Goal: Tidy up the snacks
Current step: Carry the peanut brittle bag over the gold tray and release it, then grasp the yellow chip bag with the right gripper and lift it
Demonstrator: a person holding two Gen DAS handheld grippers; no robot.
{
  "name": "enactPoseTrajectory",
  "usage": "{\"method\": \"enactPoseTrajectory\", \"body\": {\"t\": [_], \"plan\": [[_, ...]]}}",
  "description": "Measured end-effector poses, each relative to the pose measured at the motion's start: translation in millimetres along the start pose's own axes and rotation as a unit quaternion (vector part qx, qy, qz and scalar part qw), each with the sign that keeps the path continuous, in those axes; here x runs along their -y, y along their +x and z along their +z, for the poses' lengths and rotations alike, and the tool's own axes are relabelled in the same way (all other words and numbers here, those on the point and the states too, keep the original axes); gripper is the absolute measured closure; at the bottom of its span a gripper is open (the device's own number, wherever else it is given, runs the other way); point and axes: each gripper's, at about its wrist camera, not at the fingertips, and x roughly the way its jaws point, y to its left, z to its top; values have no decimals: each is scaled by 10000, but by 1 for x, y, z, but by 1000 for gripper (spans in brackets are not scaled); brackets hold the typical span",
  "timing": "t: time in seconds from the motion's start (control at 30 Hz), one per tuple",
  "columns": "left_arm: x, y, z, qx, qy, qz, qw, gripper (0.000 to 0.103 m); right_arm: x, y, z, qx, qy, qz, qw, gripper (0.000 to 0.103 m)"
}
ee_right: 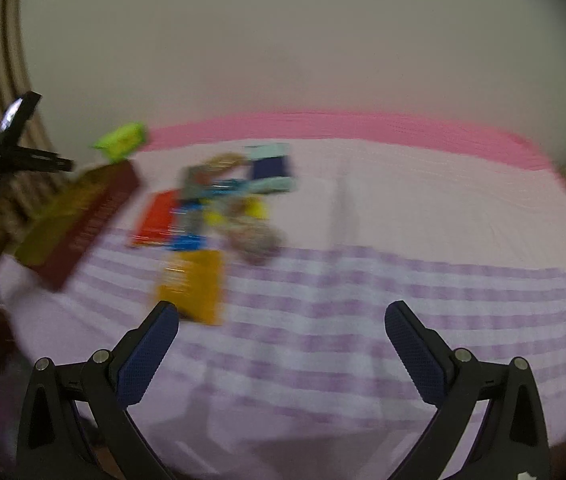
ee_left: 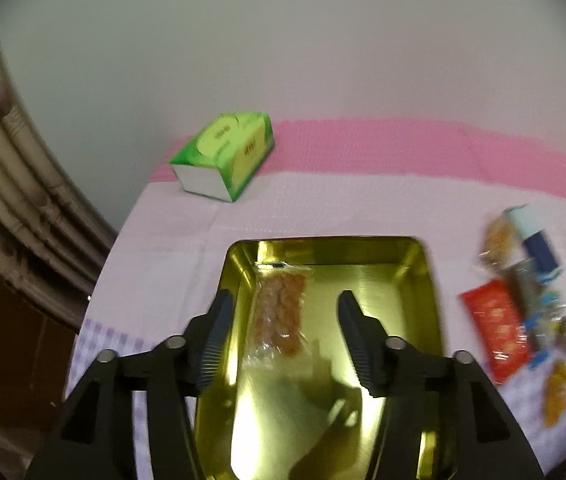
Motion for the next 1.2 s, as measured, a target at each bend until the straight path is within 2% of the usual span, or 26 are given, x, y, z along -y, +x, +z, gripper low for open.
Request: {"method": "enactPoseTrajectory", "body": {"t": [0.03,0.13,0.23,0.3,0.4,0.57,0.7,0.8,0.9,1.0,1.1,1.2], "plan": [[1,-18,-8,115,-88,8,9999,33,-12,0,3,-30,-87,153,9998,0],[9,-55,-25,354,-97,-27,9993,30,-41,5,8,-130,-474,429,9979,0],[19,-86,-50,395,22,106,9992,26,-64,21,15,-282,-760,480,9956,1],[18,-96,-62,428,-44,43,9991,26,-67,32,16,-375,-751,467,9954,1],[15,-105,-78,428,-118,34,9990,25,-64,50,18,-587,-628,428,9954,8],[3,-108,-93,314,-336,75,9989,25,-63,70,23,-856,-680,283,9936,25],[-15,-108,-105,329,-775,-162,9963,25,-62,85,23,-1161,-687,291,9904,57],[-25,-108,-113,399,-967,-219,9943,25,-64,88,20,-1241,-699,405,9890,70],[-32,-111,-116,515,-1043,-126,9931,25,-71,77,26,-1199,-706,593,9885,70],[-43,-113,-116,596,-1227,-36,9906,25,-89,58,45,-951,-685,888,9891,71],[-54,-114,-115,527,-1390,154,9888,25,-119,46,71,-705,-792,1256,9864,71],[-63,-115,-117,555,-1456,479,9866,25,-157,51,98,-621,-891,1682,9798,70]]}}
